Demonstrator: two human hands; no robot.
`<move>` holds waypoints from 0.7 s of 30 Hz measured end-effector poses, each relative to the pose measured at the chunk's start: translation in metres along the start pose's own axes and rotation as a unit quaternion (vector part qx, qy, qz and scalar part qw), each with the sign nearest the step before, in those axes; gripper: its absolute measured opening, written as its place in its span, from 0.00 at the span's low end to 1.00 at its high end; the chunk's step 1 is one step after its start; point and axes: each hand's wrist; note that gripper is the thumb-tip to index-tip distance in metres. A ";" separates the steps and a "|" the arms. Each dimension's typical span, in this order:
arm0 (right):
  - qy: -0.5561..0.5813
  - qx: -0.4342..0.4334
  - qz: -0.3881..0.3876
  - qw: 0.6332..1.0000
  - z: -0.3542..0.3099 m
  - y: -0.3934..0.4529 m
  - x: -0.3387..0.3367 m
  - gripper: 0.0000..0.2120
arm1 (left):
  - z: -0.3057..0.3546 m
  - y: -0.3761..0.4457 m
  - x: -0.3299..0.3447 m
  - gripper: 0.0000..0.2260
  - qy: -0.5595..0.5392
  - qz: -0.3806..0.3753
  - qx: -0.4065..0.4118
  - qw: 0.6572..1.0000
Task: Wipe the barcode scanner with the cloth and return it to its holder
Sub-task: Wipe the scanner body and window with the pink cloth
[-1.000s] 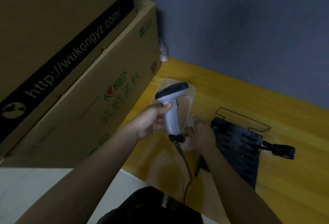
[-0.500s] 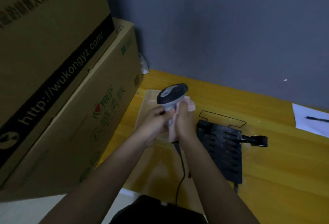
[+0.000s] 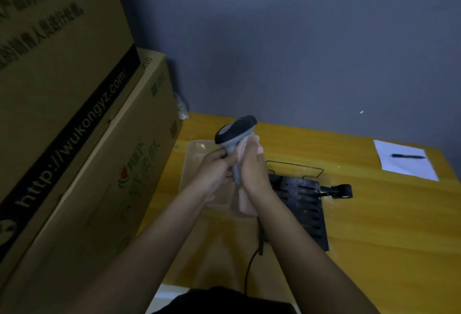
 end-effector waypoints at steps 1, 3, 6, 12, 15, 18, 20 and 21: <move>0.021 0.006 0.007 1.000 -0.005 0.000 -0.001 0.35 | 0.003 0.000 0.000 0.08 0.004 -0.002 0.009 1.000; -0.039 -0.049 -0.001 0.998 -0.010 -0.009 -0.005 0.27 | 0.010 0.005 -0.002 0.10 0.000 0.003 0.020 1.000; -0.242 -0.201 -0.054 0.948 0.001 -0.021 -0.021 0.20 | 0.022 0.014 -0.004 0.09 -0.014 0.004 0.019 1.000; -0.413 -0.328 -0.062 0.847 0.021 -0.021 -0.060 0.25 | 0.017 0.027 0.007 0.10 -0.030 -0.004 -0.003 1.000; -0.302 -0.205 -0.038 0.930 0.012 -0.016 -0.061 0.26 | 0.020 0.029 0.012 0.10 -0.051 0.003 0.005 0.999; -0.239 -0.149 0.019 0.959 0.004 -0.013 -0.046 0.22 | 0.021 0.027 0.019 0.12 -0.029 -0.005 0.020 0.999; -0.228 -0.142 0.054 0.962 -0.001 -0.006 -0.036 0.23 | 0.017 0.025 0.023 0.11 -0.011 -0.018 0.028 0.999; -0.219 -0.135 0.070 0.964 -0.003 0.000 -0.033 0.23 | 0.015 0.024 0.024 0.10 -0.009 -0.023 0.030 0.999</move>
Point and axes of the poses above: each hand's wrist, its own y-axis towards the middle knuckle, its own x-axis out of the palm, z = x × y, and after that the axes turned 3 degrees about y, right-handed
